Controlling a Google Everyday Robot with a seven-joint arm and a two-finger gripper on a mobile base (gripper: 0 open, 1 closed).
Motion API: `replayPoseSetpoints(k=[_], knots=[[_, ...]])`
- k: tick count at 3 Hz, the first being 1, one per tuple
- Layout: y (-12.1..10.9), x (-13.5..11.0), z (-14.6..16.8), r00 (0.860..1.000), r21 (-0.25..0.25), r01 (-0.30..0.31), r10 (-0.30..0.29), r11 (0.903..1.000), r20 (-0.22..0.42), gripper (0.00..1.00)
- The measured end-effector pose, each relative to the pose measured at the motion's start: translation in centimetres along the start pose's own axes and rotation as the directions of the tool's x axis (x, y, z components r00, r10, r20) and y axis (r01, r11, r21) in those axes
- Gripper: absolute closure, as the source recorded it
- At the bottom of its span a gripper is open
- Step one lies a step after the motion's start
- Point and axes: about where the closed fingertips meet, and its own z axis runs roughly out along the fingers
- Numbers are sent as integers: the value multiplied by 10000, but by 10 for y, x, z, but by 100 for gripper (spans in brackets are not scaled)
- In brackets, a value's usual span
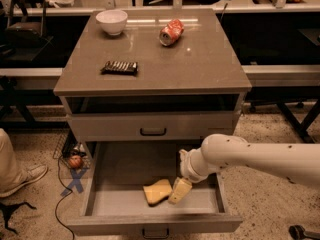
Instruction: Pick sponge from middle drawer and place on counter
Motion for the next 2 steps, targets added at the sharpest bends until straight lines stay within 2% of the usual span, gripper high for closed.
replayPoseSetpoints(k=[2], knots=[[-21, -7, 82, 9961, -154, 572, -560, 9982, 681, 0]])
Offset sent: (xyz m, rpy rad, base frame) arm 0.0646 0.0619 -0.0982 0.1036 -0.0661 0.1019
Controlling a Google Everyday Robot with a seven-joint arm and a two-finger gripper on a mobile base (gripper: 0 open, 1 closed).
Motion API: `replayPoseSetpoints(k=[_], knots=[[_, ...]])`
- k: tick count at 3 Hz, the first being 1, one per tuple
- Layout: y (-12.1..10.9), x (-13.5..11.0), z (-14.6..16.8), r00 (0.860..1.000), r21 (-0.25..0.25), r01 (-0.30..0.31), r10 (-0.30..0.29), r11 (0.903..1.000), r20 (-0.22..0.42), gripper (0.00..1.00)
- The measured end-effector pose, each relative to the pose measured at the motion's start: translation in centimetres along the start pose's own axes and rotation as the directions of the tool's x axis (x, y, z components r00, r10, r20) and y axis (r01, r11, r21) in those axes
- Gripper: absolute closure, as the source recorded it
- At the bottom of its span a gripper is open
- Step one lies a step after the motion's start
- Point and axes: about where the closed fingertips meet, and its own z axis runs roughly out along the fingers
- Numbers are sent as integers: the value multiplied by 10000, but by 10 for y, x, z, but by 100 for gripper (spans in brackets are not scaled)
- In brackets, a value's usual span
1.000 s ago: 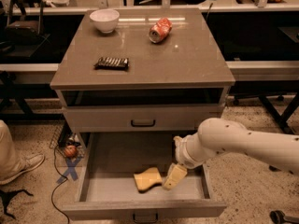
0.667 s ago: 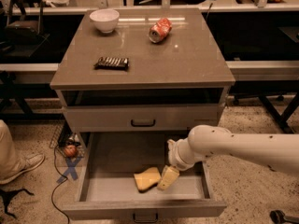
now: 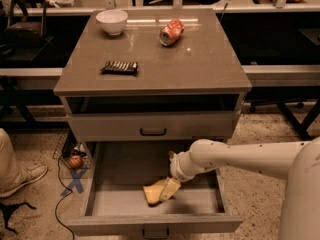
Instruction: Pick sponge from middle drawer and place on counter
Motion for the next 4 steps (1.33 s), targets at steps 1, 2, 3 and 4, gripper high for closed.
replayPoseSetpoints(k=[1, 2, 3, 4], knots=[[-6, 0, 29, 9994, 3, 330, -330, 9995, 61, 0], [-7, 1, 54, 9983, 4, 573, -573, 9984, -76, 0], [-6, 9, 70, 9977, -48, 661, -662, 9978, -174, 0], [-4, 19, 81, 9964, -107, 776, -779, 9969, -343, 0]])
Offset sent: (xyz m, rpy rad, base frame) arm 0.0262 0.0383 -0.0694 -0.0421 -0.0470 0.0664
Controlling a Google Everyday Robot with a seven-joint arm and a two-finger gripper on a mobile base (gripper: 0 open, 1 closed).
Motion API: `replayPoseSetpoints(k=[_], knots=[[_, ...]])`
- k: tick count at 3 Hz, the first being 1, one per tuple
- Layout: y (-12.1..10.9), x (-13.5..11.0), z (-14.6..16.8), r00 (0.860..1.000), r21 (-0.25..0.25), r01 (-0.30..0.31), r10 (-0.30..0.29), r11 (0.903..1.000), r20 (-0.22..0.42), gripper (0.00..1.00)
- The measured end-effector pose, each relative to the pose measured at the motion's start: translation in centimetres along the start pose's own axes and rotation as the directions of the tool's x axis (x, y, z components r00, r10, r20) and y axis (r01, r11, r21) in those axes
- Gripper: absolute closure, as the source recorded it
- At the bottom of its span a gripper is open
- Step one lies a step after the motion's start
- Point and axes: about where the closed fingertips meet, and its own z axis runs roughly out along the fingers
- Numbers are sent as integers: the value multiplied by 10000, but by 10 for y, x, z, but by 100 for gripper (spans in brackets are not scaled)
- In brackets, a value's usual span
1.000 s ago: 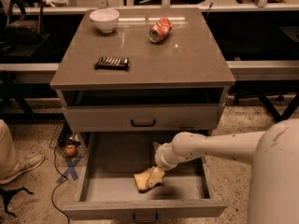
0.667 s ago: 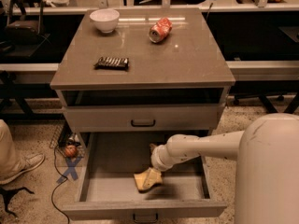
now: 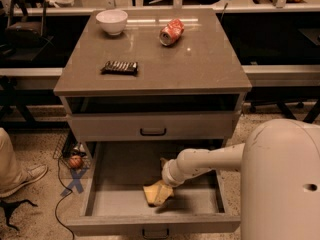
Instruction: Pick sponge from middle drawer and place on counter
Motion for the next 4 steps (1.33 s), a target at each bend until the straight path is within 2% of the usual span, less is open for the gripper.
replayPoseSetpoints(k=[1, 3, 4], knots=[[4, 15, 7, 9999, -58, 17, -18, 10000, -169, 7], [8, 30, 7, 9995, -79, -43, 41, 10000, -317, 53], [5, 26, -16, 10000, 127, -8, 9, 9999, -39, 84]])
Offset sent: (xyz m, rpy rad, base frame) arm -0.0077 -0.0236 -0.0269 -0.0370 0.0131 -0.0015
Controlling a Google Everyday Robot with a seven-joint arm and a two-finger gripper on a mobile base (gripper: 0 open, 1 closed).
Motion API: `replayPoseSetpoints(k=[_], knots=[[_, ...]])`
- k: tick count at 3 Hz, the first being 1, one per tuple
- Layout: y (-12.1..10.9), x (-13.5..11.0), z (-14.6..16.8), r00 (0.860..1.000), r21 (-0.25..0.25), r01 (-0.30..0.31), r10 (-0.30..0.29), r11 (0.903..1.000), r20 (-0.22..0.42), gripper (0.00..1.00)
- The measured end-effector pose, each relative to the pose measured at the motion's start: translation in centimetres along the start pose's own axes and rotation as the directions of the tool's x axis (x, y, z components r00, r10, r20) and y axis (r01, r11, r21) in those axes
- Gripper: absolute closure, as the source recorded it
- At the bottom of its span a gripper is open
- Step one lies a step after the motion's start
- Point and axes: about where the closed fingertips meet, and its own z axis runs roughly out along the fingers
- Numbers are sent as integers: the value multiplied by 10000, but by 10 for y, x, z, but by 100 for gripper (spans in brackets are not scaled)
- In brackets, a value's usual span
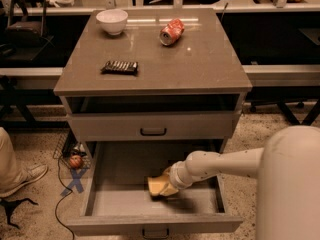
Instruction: Pick sponge from middle drawer and place on counter
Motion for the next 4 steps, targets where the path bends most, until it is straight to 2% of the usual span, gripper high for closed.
replayPoseSetpoints(k=[1, 2, 3, 4], knots=[[-4, -3, -41, 9984, 349, 121, -140, 9993, 542, 100], [-13, -4, -102, 9946, 900, 234, -322, 9957, 986, 100], [-25, -6, -163, 9914, 1383, 424, -588, 9895, 1168, 100], [-23, -3, -163, 9917, 1336, 415, -571, 9902, 1154, 100]])
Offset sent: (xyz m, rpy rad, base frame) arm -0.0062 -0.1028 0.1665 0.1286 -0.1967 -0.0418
